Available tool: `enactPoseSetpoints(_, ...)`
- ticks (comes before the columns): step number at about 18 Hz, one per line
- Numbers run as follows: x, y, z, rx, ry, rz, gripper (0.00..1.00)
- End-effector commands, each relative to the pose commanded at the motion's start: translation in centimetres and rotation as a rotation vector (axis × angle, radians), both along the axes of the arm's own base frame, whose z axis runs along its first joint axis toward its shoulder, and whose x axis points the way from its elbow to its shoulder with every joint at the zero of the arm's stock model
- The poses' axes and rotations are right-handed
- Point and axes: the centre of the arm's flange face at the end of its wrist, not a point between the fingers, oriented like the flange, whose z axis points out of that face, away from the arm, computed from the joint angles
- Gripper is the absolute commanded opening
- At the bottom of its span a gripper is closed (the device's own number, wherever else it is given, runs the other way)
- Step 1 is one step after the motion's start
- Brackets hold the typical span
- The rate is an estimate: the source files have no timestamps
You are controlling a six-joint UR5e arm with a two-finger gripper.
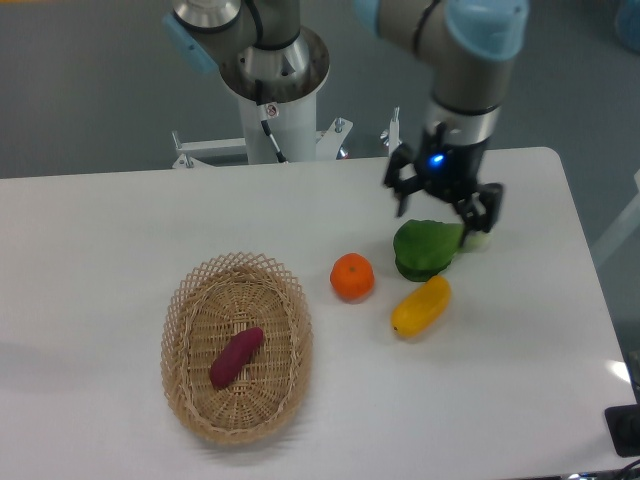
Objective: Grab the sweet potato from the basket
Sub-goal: 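Move the open gripper over to the wicker basket, then lower the gripper into the basket around the purple sweet potato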
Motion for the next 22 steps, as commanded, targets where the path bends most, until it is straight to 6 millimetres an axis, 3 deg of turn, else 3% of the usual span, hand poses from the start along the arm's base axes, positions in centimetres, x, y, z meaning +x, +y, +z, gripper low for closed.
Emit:
enactPoseSetpoints(8,7.6,8.9,-7.7,0.014,-0.032,-0.029,1.00)
enactPoseSetpoints(11,9.2,11.0,-9.8,0.022,-0.030,-0.043,1.00)
enactPoseSetpoints(16,10.9,13.1,-14.4,-0.031,-0.070,-0.094,1.00)
enactPoseSetpoints(22,12.4,13.7,-16.4,-0.060,-0.090,-0.113,1.00)
